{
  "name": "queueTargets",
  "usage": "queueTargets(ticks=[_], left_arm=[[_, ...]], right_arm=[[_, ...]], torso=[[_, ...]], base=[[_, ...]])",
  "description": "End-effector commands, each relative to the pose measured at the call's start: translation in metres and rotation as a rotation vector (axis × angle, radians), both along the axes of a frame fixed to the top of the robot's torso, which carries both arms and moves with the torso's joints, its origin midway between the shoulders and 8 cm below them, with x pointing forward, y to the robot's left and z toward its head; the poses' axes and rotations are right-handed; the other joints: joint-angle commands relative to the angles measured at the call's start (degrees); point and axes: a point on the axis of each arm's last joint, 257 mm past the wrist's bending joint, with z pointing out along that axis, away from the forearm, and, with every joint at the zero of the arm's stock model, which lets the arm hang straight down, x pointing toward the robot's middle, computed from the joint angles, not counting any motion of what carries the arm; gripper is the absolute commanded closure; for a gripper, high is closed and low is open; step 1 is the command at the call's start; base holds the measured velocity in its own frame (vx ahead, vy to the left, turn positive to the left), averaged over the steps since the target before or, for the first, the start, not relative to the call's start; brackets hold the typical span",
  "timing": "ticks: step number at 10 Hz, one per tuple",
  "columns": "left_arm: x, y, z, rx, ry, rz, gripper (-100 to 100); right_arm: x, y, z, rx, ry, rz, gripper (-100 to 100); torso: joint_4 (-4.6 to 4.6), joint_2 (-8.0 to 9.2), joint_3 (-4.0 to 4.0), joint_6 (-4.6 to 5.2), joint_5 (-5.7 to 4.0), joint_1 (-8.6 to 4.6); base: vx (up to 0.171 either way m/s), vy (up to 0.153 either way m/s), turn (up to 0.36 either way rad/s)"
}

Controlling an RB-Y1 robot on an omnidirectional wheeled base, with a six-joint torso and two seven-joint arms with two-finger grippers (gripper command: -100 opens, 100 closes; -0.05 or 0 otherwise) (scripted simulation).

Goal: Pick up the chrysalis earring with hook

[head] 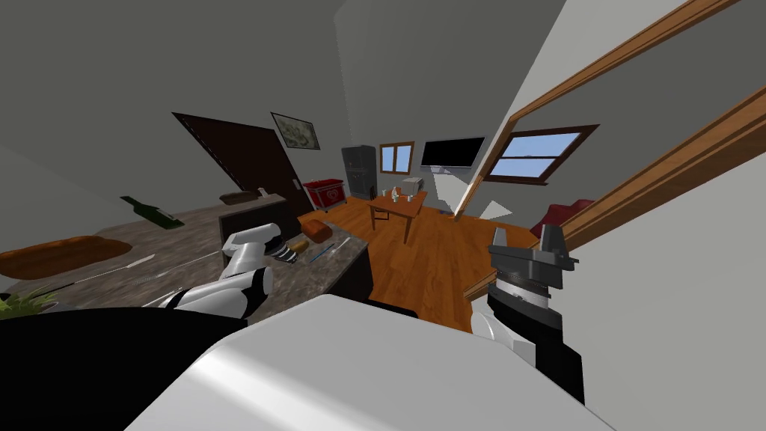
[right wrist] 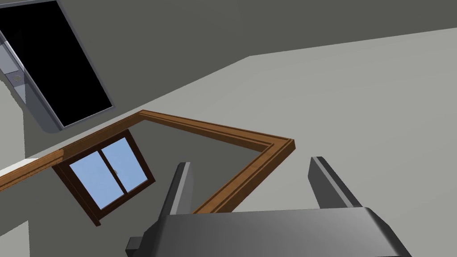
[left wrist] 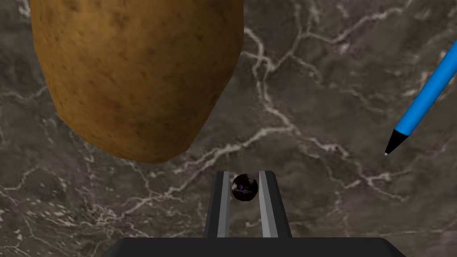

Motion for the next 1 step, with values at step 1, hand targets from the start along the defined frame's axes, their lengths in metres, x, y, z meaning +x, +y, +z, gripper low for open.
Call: queueTargets(ticks=[1], left_arm=[[0.0000, 0.0000, 0.0000, 0.000, 0.000, 0.000, 0]], right_arm=[[0.0000, 0.0000, 0.0000, 0.000, 0.000, 0.000, 0]], torso=[[0.00, 0.00, 0.00, 0.00, 0.00, 0.00]], base=[[0.000, 0.000, 0.000]])
